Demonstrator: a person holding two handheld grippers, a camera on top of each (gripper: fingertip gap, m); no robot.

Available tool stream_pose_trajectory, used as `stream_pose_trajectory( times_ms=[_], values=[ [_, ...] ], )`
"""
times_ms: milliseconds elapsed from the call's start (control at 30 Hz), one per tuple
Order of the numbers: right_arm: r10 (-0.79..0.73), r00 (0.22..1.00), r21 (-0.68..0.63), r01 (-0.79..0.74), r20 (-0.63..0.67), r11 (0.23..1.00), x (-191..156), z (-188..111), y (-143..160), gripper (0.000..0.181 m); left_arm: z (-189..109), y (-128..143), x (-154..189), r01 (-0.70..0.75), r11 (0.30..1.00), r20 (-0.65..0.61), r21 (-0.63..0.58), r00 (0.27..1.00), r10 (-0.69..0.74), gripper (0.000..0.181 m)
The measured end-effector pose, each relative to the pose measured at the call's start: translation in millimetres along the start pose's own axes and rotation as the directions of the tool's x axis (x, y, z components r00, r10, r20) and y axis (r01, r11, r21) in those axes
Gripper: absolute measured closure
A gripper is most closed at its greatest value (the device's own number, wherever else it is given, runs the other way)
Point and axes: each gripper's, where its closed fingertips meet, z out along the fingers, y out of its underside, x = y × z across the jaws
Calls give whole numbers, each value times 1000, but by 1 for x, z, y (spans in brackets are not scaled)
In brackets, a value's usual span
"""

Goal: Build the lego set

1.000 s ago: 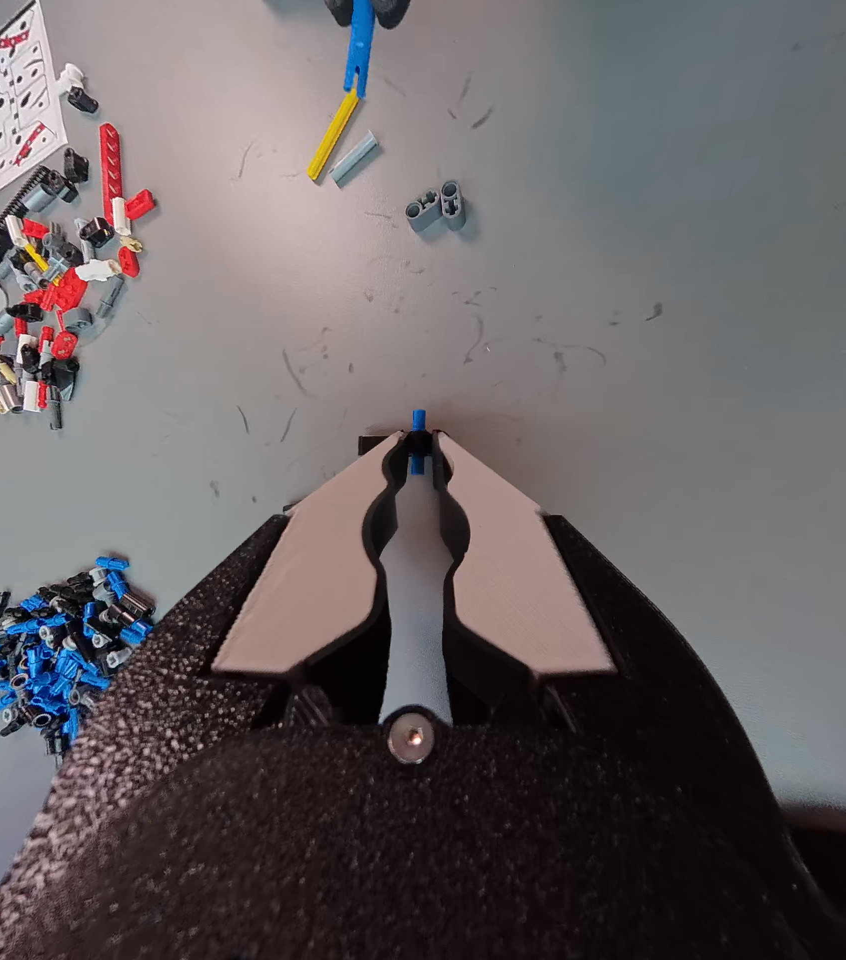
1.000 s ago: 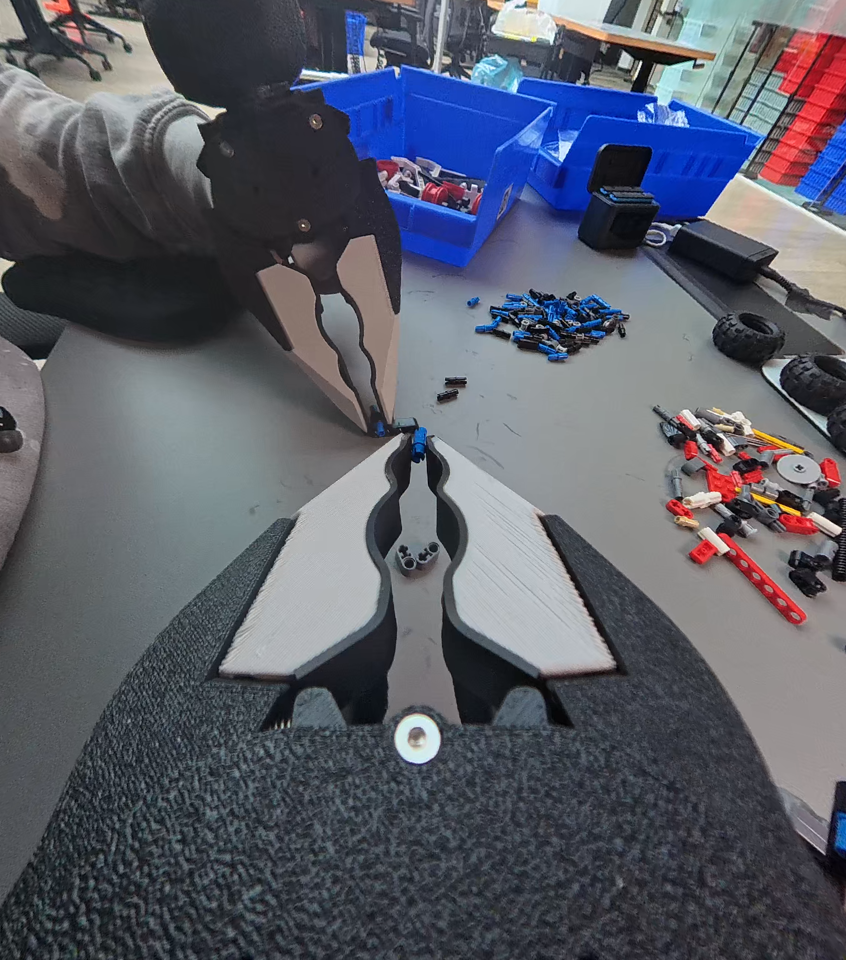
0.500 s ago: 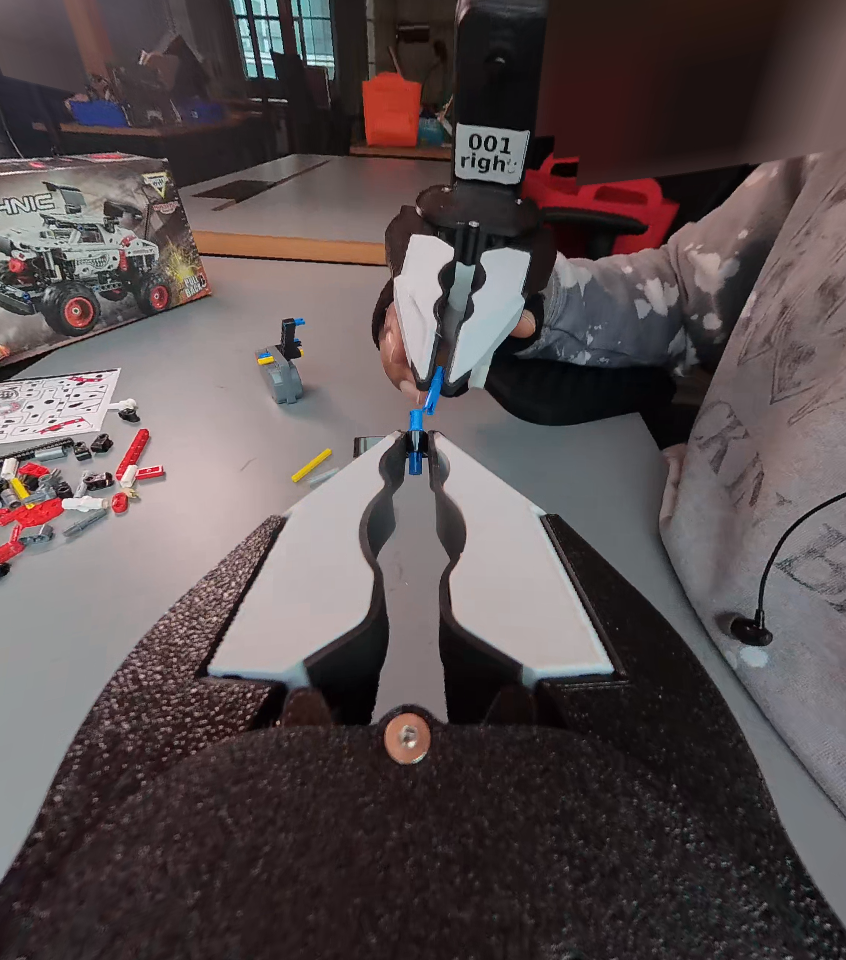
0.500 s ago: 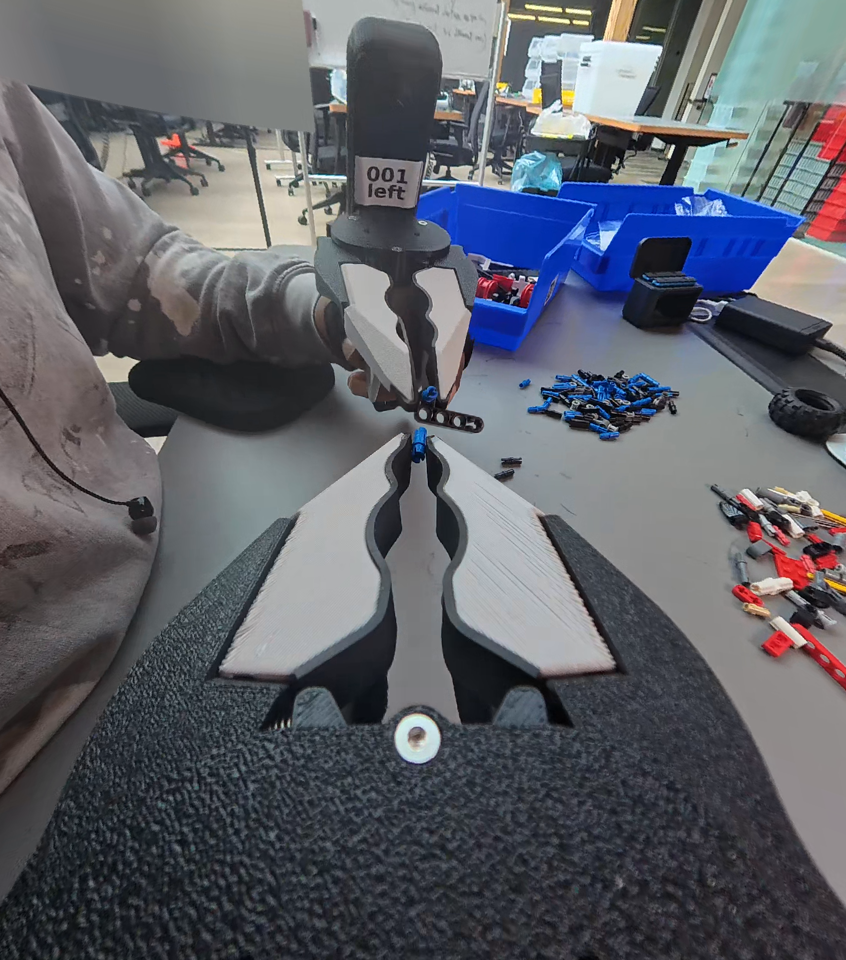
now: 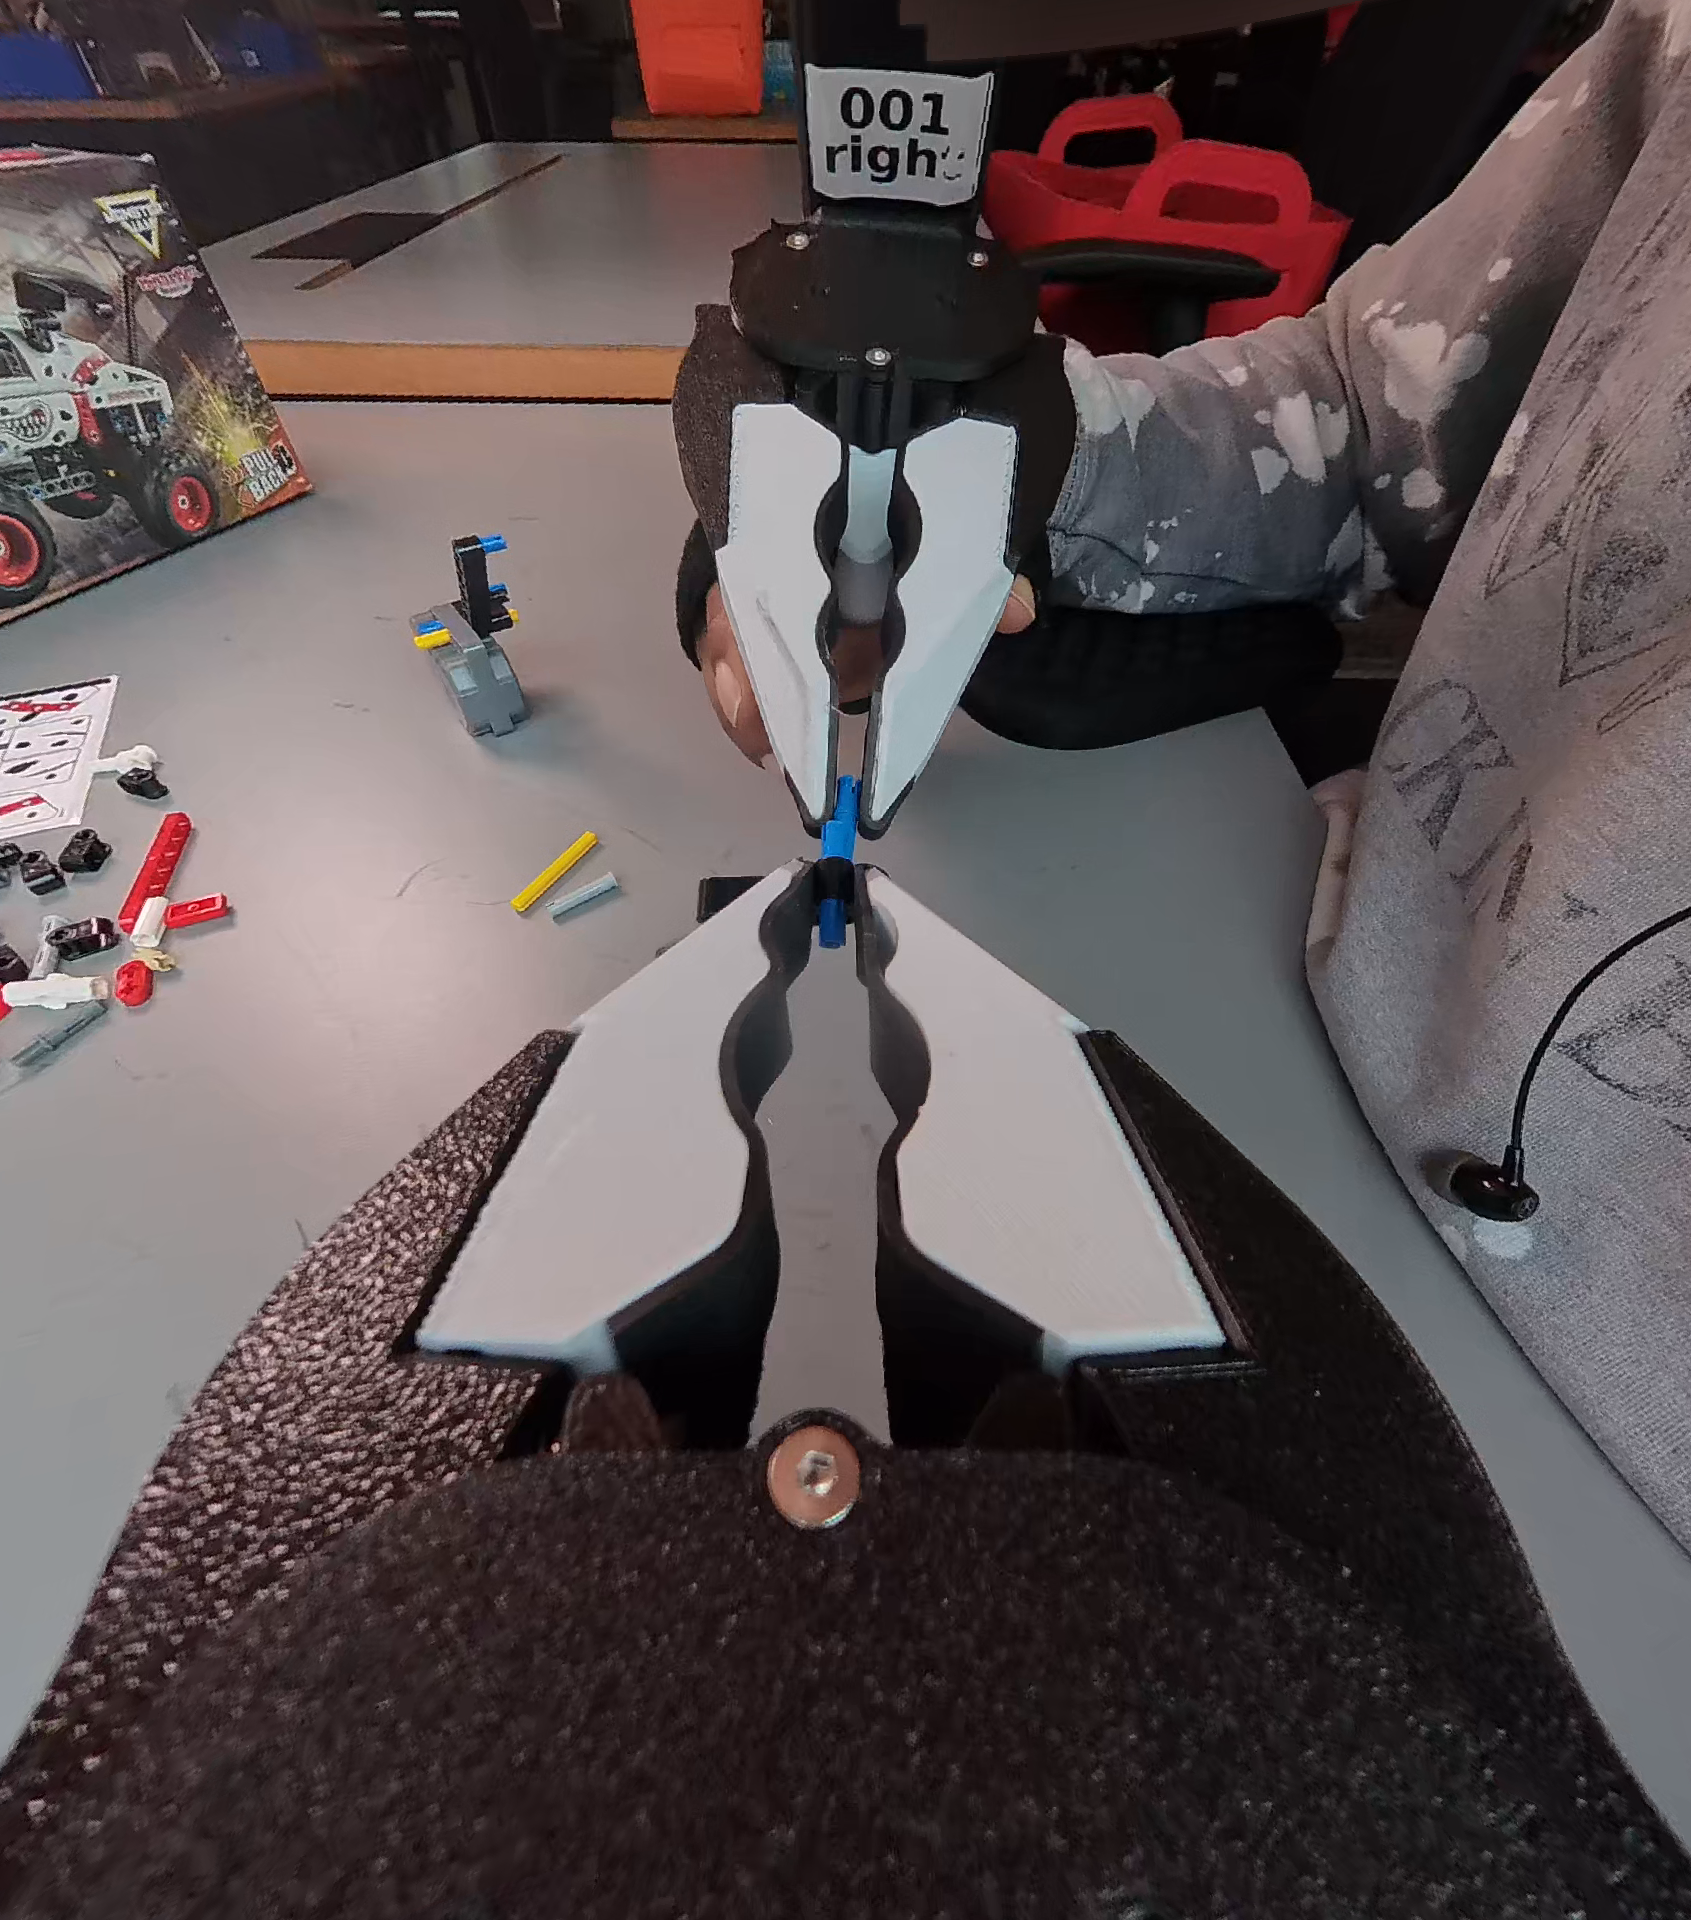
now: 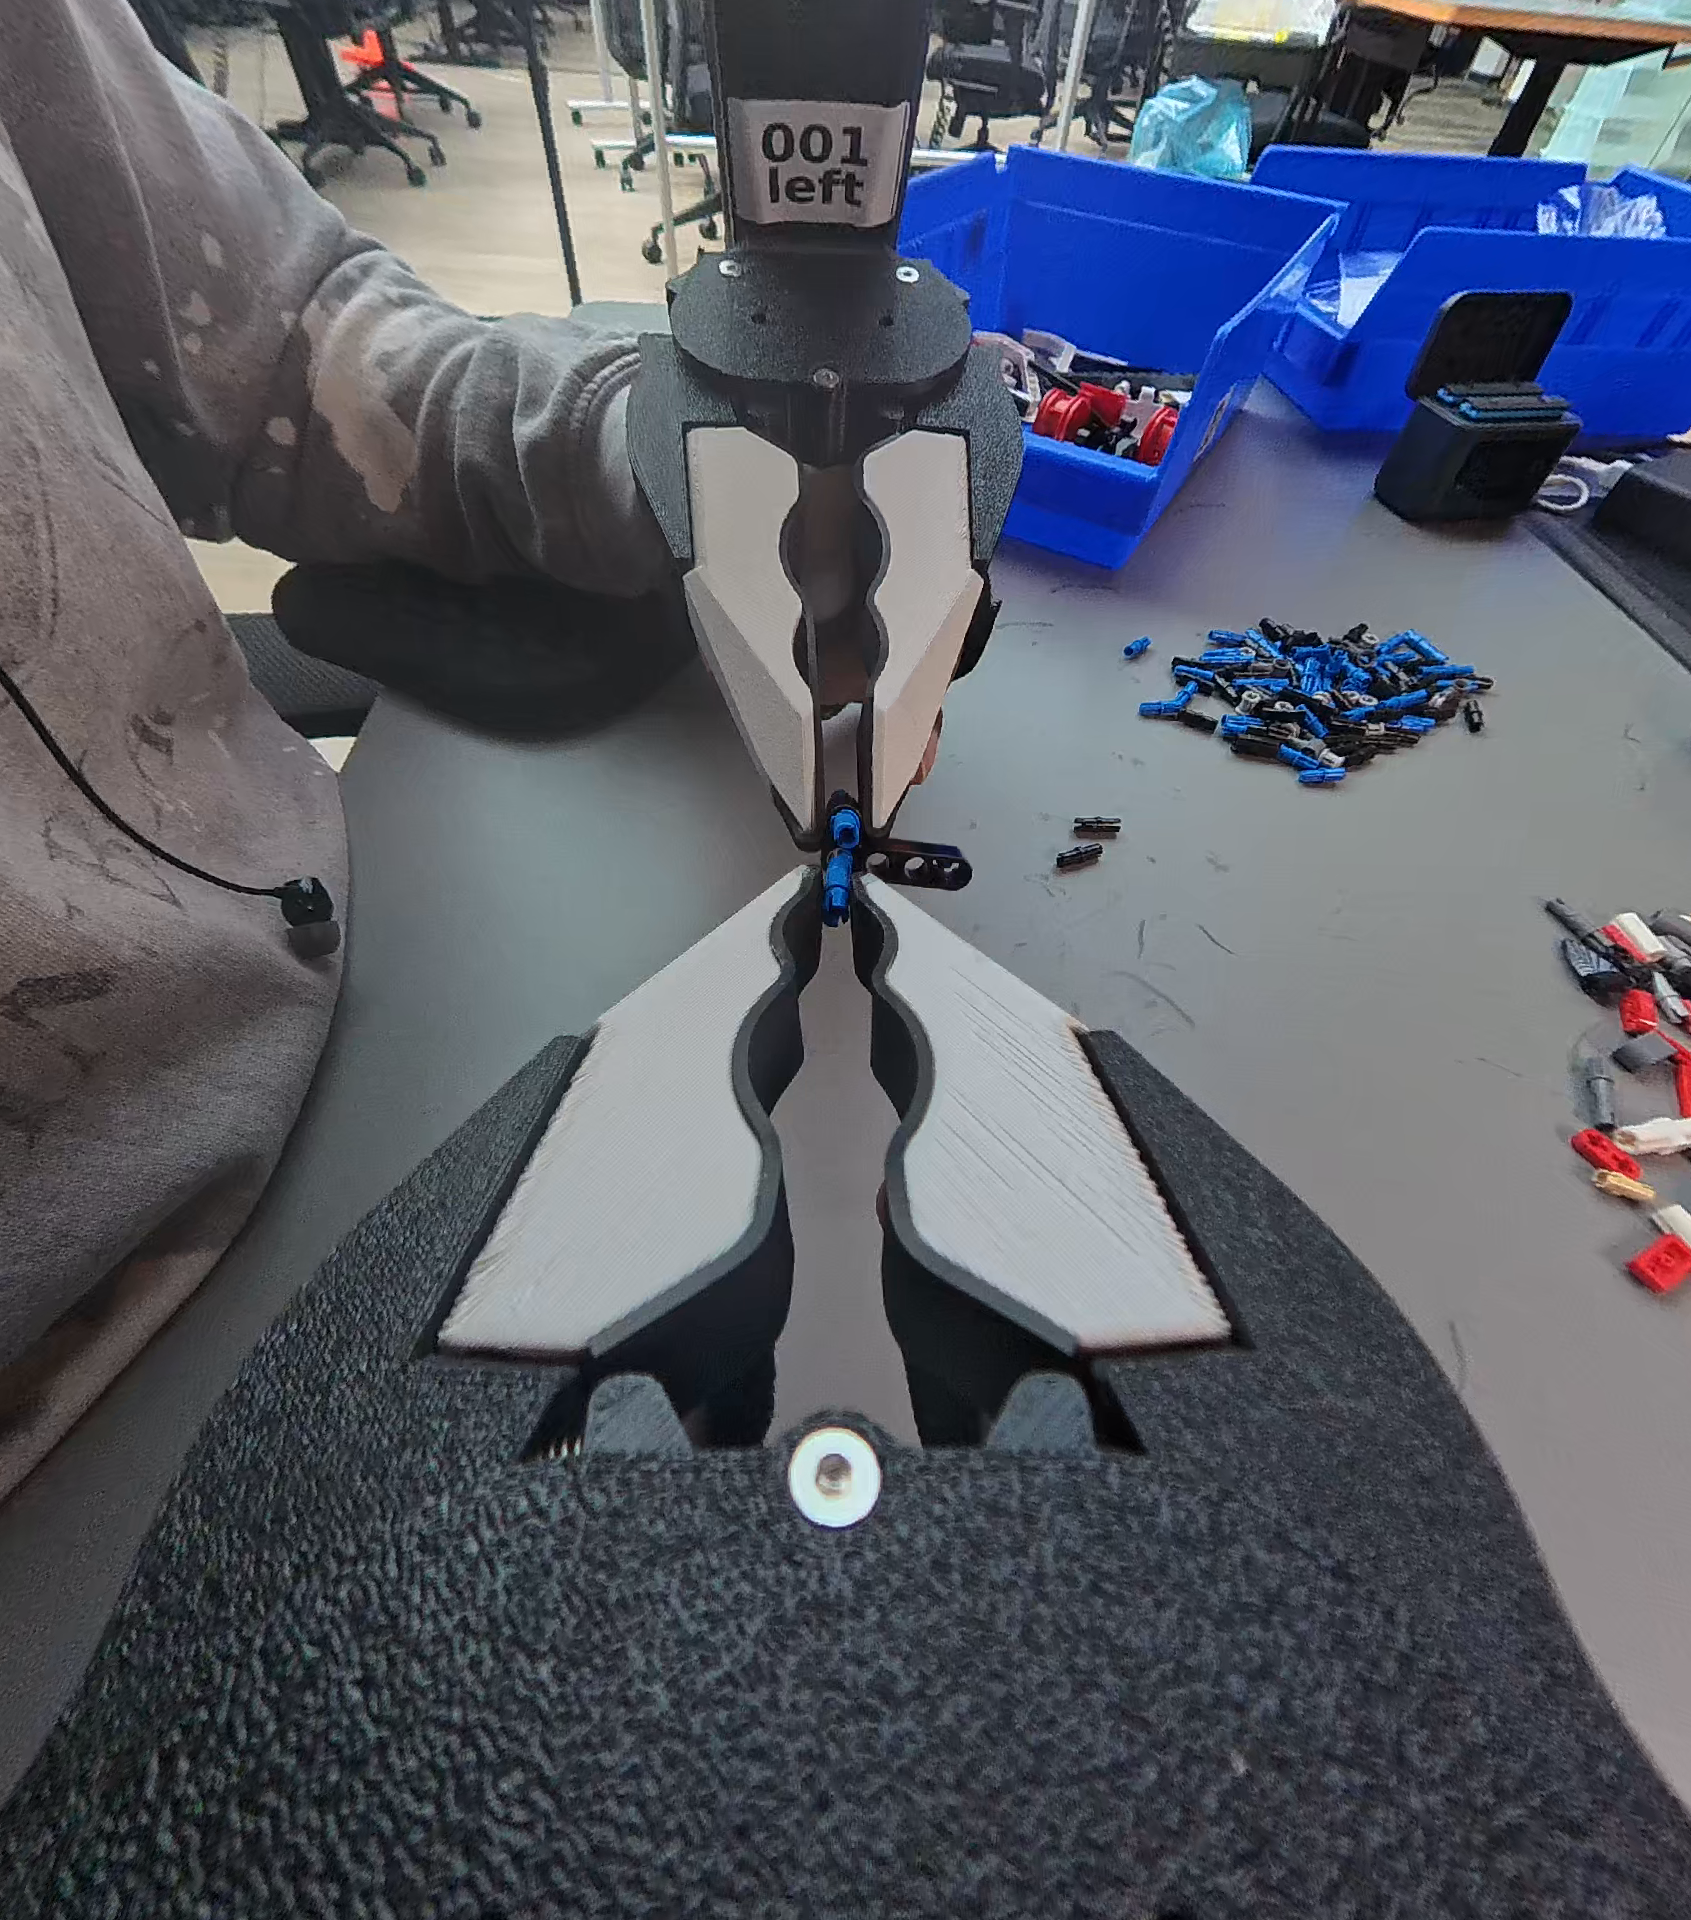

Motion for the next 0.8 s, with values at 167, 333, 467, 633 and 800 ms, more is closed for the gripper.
stream_pose_trajectory(
  times_ms=[167, 333, 467, 633, 800],
  values=[
    [25, 1000, -8, -25, 1, 1000, 0, 2, 2, 177, 0, 1, 0, -12, 1000, 8, -5, 1000, 12, 174],
    [87, 995, 30, -89, 38, 996, -3, 3, -4, 177, -2, -5, 4, -21, 999, -4, 26, 1000, 21, 175],
    [154, 987, 79, -158, 53, 984, 1, 2, -9, 177, -5, -16, 2, -6, 996, 10, 84, 1000, 5, 175],
    [392, 879, 321, -466, 271, 825, -1, -4, -45, 177, -22, -57, 4, 94, 944, -57, 316, 995, -81, 175],
    [482, 779, 512, -627, 401, 587, 10, -9, -82, 178, -43, -93, -7, 254, 817, -156, 518, 967, -202, 175]
  ],
)
